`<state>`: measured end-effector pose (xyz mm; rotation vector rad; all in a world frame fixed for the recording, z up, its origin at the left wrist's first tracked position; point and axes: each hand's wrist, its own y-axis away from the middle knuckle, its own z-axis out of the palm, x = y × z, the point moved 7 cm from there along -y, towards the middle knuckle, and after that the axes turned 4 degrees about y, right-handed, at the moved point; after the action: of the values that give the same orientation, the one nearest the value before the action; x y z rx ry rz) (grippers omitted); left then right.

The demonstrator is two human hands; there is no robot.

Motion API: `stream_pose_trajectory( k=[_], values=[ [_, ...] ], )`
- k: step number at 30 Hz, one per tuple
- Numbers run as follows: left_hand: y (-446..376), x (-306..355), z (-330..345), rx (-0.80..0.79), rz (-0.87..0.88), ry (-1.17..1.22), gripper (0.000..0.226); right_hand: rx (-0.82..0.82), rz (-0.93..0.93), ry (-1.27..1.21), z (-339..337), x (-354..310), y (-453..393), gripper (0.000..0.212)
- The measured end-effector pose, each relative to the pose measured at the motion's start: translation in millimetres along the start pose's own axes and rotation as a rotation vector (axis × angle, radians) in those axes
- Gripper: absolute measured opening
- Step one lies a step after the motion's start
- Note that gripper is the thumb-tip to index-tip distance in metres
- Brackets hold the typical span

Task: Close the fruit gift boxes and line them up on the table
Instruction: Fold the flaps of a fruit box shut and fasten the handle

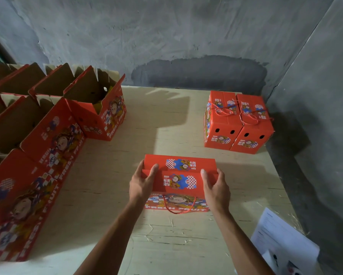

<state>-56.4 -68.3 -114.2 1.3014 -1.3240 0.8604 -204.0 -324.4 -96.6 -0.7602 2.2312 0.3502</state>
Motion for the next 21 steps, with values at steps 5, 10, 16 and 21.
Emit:
stream_pose_trajectory(
  k=[5, 10, 16, 21],
  values=[
    [1, 1, -1, 0.012, -0.010, -0.019, 0.084, 0.020, 0.005, 0.034, -1, 1, 0, 0.071],
    [3, 2, -2, 0.026, -0.009, 0.001, 0.080, 0.027, 0.004, 0.050, -1, -2, 2, 0.071],
    [11, 6, -4, 0.035, -0.007, 0.000, 0.080, -0.030, 0.028, 0.008, -3, -1, 5, 0.073],
    [9, 7, -5, 0.041, -0.009, -0.001, 0.085, -0.068, 0.078, -0.128, -2, 5, 3, 0.065]
  ],
)
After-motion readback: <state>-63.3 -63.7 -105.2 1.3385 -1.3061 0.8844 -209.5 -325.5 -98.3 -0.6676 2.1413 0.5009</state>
